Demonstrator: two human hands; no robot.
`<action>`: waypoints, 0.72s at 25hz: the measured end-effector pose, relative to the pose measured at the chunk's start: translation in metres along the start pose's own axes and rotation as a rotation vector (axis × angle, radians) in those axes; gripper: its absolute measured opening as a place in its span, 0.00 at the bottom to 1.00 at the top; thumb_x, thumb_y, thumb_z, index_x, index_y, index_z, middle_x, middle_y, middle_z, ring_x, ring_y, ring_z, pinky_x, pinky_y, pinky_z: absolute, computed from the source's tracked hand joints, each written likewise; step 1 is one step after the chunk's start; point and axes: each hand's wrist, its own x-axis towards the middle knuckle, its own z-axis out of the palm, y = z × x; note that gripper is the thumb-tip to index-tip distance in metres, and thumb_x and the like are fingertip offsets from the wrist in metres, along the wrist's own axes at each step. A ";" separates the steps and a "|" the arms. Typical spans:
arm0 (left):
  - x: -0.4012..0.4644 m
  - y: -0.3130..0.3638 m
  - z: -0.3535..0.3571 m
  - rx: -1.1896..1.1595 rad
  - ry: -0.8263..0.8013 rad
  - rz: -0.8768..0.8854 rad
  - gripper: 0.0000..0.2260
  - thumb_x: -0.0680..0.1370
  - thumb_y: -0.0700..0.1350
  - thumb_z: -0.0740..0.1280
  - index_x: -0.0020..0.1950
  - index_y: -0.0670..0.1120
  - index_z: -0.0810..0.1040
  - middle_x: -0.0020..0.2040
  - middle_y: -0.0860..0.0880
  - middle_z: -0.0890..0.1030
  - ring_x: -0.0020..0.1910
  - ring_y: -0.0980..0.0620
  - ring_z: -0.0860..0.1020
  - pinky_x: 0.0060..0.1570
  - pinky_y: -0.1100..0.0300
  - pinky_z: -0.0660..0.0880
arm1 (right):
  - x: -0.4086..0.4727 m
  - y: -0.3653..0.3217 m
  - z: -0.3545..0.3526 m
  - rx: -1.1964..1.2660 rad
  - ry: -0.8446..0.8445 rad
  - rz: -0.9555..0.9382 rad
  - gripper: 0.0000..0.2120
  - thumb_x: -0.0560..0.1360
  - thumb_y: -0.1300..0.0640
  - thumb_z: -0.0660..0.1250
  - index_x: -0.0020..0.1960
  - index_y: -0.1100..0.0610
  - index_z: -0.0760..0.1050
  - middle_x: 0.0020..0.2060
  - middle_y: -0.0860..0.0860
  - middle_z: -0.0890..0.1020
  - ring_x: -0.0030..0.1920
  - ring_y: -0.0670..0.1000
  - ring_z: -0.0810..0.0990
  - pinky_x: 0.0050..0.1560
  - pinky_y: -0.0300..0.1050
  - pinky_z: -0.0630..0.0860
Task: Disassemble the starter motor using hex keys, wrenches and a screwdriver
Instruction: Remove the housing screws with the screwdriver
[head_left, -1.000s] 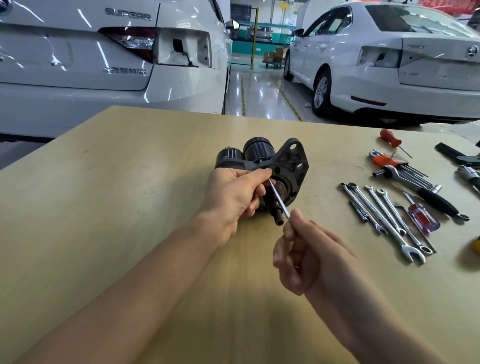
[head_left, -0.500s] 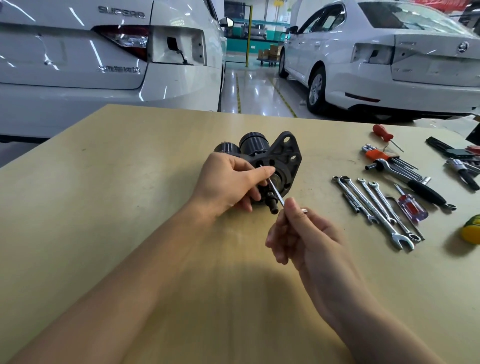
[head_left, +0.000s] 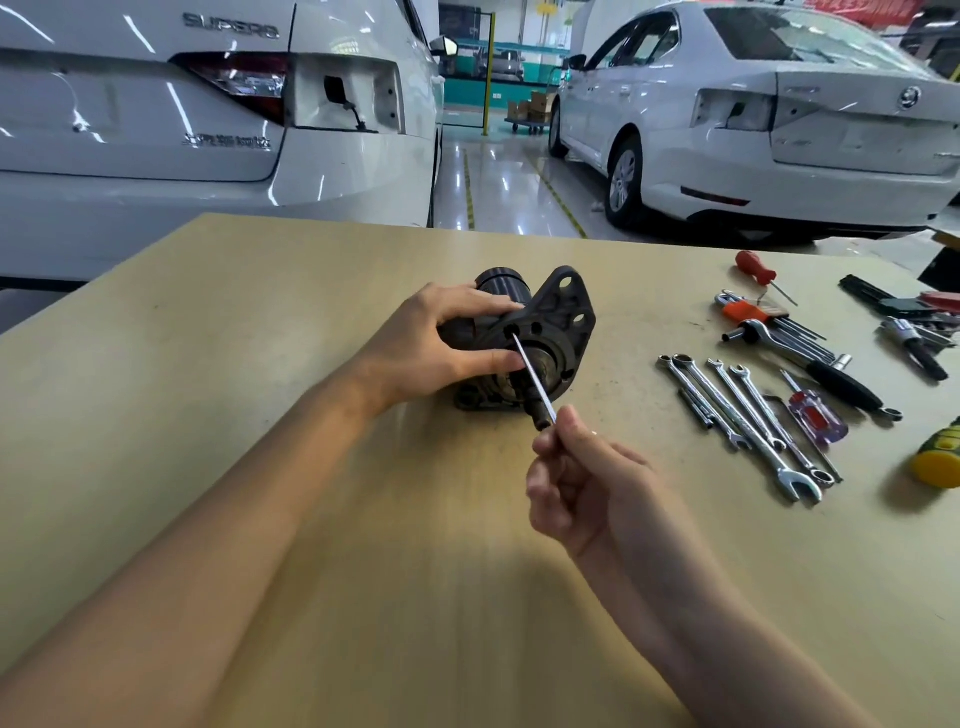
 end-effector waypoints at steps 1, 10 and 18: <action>-0.001 -0.002 0.001 -0.009 0.015 0.009 0.23 0.65 0.53 0.76 0.59 0.56 0.78 0.55 0.58 0.79 0.58 0.60 0.71 0.60 0.73 0.64 | 0.000 0.000 0.002 0.116 -0.031 0.062 0.15 0.75 0.52 0.64 0.32 0.57 0.78 0.25 0.54 0.76 0.21 0.46 0.66 0.24 0.36 0.66; -0.004 0.003 0.005 -0.120 0.029 -0.049 0.21 0.62 0.60 0.74 0.54 0.62 0.79 0.52 0.62 0.79 0.59 0.61 0.70 0.59 0.72 0.64 | -0.003 0.005 0.005 0.117 0.009 0.010 0.13 0.72 0.53 0.65 0.32 0.57 0.75 0.24 0.56 0.76 0.21 0.48 0.68 0.24 0.36 0.68; -0.005 0.007 0.012 -0.102 0.099 -0.021 0.21 0.61 0.60 0.71 0.52 0.61 0.78 0.52 0.61 0.78 0.59 0.59 0.71 0.55 0.77 0.63 | -0.005 0.003 0.001 -0.088 0.073 -0.120 0.14 0.75 0.52 0.63 0.32 0.55 0.73 0.24 0.56 0.76 0.23 0.49 0.69 0.25 0.37 0.67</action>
